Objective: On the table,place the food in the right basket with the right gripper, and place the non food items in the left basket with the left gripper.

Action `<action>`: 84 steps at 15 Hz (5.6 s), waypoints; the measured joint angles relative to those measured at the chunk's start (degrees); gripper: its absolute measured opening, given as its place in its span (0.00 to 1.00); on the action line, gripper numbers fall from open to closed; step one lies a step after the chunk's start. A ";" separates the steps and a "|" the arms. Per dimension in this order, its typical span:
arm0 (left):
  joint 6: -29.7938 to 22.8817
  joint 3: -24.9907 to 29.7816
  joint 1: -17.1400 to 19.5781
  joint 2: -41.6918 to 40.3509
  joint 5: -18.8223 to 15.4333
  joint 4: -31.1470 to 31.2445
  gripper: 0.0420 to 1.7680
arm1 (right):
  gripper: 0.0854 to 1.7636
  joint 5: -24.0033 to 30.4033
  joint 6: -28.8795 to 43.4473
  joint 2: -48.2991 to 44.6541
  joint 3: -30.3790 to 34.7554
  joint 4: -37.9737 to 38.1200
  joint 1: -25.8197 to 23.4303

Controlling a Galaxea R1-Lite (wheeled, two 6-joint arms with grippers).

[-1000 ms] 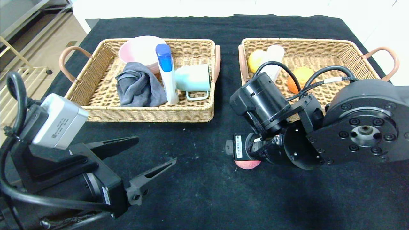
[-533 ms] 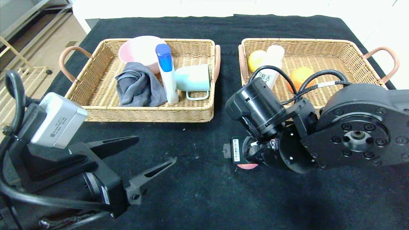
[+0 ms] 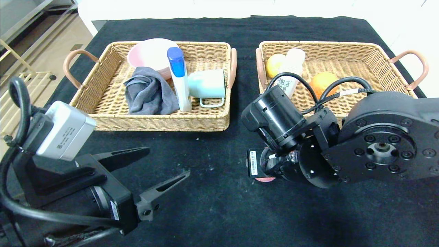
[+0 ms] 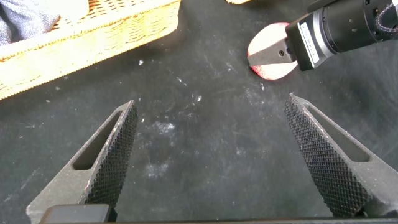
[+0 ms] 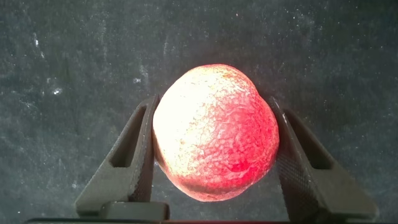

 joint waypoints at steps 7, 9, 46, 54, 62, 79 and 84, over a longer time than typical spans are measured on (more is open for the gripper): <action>-0.11 0.09 0.00 -0.01 -1.57 -0.02 0.97 | 0.63 0.18 0.02 -0.05 0.39 -0.09 -0.02; -0.11 0.09 0.00 -0.01 -1.66 0.00 0.97 | 0.63 0.16 0.02 -0.09 0.67 -0.22 -0.05; 0.02 0.90 0.00 2.47 -1.35 -0.06 0.97 | 0.63 4.71 -26.38 -20.65 5.74 -7.41 -31.59; 0.09 0.63 0.00 2.08 -0.96 -0.09 0.97 | 0.63 4.35 -28.92 -13.15 4.33 -23.47 -38.50; 0.09 0.71 0.00 2.22 -0.96 -0.09 0.97 | 0.63 4.55 -28.88 -5.23 -2.39 -27.01 -41.13; 0.00 0.77 0.07 2.39 -0.98 -0.20 0.97 | 0.84 4.63 -28.70 -1.95 -4.10 -26.93 -40.77; 0.00 0.57 0.24 2.39 -0.33 -0.26 0.97 | 0.90 4.63 -28.81 -6.83 0.48 -26.75 -39.41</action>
